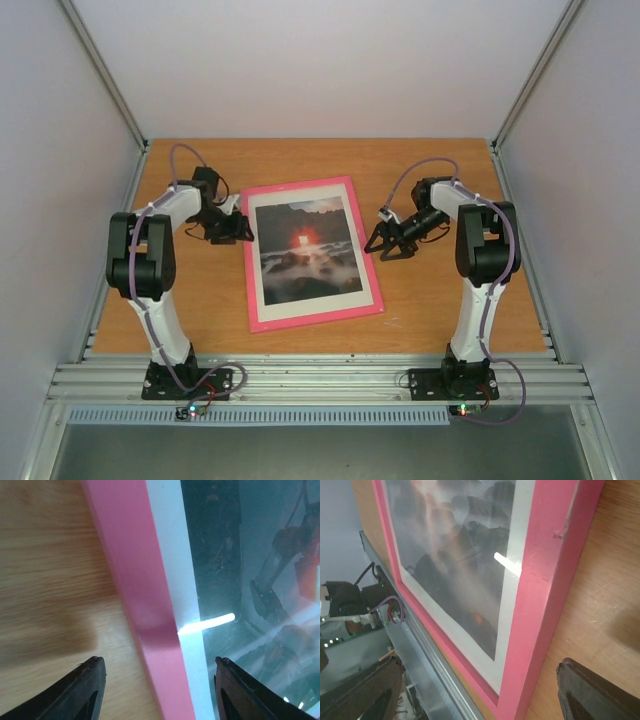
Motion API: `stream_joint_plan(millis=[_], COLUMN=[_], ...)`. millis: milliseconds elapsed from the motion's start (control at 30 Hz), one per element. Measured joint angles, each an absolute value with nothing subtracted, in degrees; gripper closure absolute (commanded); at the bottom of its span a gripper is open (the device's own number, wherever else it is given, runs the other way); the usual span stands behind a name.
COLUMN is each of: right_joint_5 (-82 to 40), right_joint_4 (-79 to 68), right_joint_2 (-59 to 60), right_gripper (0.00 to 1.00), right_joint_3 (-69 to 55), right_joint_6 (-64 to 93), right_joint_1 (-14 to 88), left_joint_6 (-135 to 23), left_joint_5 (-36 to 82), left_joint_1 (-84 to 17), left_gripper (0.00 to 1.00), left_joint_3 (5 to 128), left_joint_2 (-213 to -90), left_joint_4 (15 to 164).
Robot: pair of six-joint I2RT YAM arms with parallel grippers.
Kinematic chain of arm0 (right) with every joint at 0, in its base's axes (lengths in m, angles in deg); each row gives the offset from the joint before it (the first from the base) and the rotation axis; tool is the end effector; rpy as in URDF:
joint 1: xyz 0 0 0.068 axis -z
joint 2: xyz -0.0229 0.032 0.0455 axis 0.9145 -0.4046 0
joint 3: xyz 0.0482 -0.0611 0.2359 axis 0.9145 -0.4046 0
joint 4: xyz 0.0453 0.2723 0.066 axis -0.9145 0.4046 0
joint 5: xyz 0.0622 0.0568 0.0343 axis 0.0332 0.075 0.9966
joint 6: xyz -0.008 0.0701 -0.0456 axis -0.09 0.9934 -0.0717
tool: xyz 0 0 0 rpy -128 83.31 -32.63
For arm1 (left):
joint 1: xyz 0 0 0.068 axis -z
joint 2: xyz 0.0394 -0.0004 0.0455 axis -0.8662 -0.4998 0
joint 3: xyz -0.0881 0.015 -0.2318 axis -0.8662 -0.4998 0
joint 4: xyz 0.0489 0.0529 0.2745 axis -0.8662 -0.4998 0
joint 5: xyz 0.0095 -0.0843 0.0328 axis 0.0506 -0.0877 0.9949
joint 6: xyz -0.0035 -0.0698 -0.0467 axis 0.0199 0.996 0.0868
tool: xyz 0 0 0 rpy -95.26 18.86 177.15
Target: Put the photo into the frame
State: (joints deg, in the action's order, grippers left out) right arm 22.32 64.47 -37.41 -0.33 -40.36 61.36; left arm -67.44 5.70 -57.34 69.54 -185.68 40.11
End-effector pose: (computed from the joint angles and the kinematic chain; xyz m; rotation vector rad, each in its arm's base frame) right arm 0.3454 0.0864 0.0966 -1.0417 2.5442 1.3740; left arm 0.3736 -0.0489 0.0976 0.0997 2.9392 -0.6658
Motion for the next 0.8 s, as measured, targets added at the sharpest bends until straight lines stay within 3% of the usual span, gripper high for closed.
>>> stream_joint_plan(millis=[433,800], right_joint_5=[21.8,20.31], right_joint_4=[65.06,67.62], right_joint_2=[-38.98,-38.98], right_gripper=[0.34,0.35], right_joint_3=[-3.59,-7.92], right_joint_6=[-42.39,-45.54], right_joint_1=[61.55,60.61], left_joint_6=[-67.44,-67.44], left_joint_5=[5.09,5.04], left_joint_1=[-51.48,-51.0], left_gripper=[0.55,0.58], left_joint_3=[71.73,72.23], left_joint_2=[-190.6,-191.12], left_joint_4=[40.41,40.83])
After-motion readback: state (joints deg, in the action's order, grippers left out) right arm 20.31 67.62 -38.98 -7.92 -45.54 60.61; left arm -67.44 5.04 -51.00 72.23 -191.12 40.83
